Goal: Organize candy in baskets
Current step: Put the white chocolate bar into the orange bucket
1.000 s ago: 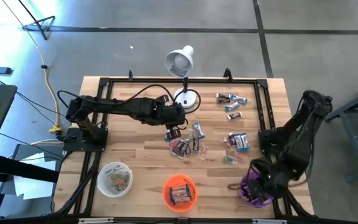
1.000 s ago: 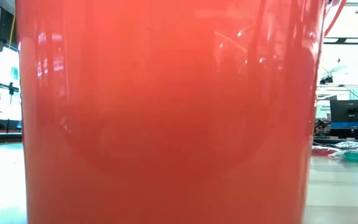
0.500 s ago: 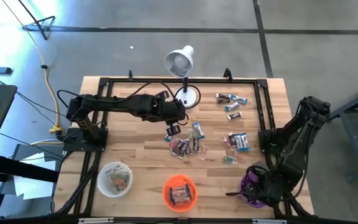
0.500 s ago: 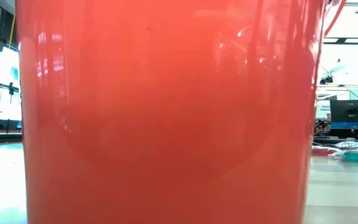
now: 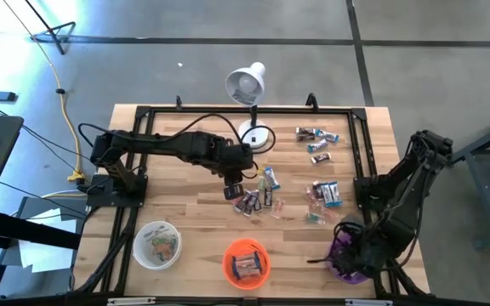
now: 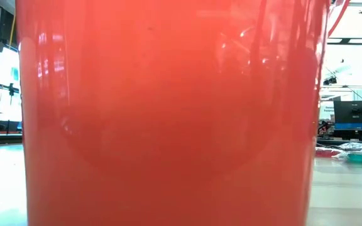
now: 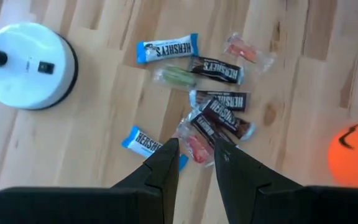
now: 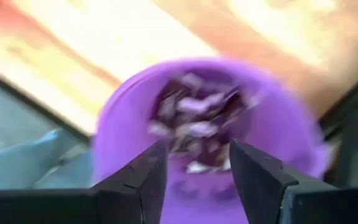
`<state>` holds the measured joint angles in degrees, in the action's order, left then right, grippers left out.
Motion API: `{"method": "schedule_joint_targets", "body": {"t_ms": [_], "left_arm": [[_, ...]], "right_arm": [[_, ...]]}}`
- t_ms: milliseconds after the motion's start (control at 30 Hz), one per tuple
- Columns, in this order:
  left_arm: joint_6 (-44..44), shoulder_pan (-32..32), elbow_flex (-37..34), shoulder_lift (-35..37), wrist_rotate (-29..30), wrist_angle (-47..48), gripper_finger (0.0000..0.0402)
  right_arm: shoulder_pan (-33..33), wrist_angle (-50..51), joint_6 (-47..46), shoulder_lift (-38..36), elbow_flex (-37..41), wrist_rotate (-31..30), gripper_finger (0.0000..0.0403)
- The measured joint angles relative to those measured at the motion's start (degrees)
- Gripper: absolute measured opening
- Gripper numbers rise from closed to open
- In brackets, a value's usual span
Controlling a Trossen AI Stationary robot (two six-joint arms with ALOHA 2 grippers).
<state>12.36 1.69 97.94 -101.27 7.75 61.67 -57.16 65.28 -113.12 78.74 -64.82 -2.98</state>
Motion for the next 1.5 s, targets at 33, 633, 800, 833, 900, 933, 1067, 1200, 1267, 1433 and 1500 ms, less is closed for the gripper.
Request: {"method": "schedule_joint_targets", "body": {"t_ms": [33,633,800,833,900,933,1067,1200,1267,1433,1500], "left_arm": [[1.17,-0.01,-0.60,0.01,0.00,-0.50,0.0090],[25.63,-0.26,-20.39,-0.04,0.35,-14.66,0.0090],[31.17,-0.63,-26.56,-0.04,0.33,-17.56,0.0090],[31.97,-0.79,-27.59,-0.04,0.37,-18.14,0.0090],[33.41,-1.19,-28.97,-0.04,0.42,-19.62,0.0090],[33.81,-1.42,-29.28,-0.04,0.43,-20.14,0.0090],[33.63,-2.34,-30.14,-0.04,0.48,-23.66,0.0090],[30.86,-3.27,-31.73,-0.04,0.26,-26.05,0.0090],[30.62,-3.74,-32.49,-0.04,0.11,-26.15,0.0090],[30.57,-5.11,-32.76,-0.07,0.24,-26.35,0.0090],[30.56,-5.56,-32.76,-0.07,0.24,-26.79,0.0090]], "right_arm": [[0.28,1.95,1.15,0.00,0.00,0.00,0.0161],[3.29,21.47,12.94,-8.13,0.00,-12.36,0.0140],[3.29,24.69,14.52,-10.62,0.00,-13.30,0.0140],[3.29,24.79,15.13,-11.08,0.00,-13.31,0.0140],[3.76,24.74,16.28,-11.87,0.00,-13.45,0.0140],[4.21,24.73,16.63,-12.32,0.00,-13.43,0.0140],[6.10,24.78,18.38,-13.72,0.00,-13.49,0.0140],[8.21,24.74,19.96,-13.92,0.00,-13.06,0.0140],[8.89,24.44,20.19,-13.92,0.00,-12.96,0.0140],[10.31,23.90,20.21,-13.92,0.00,-12.85,0.0140],[11.03,23.84,20.21,-13.92,0.00,-12.78,0.0140]]}}
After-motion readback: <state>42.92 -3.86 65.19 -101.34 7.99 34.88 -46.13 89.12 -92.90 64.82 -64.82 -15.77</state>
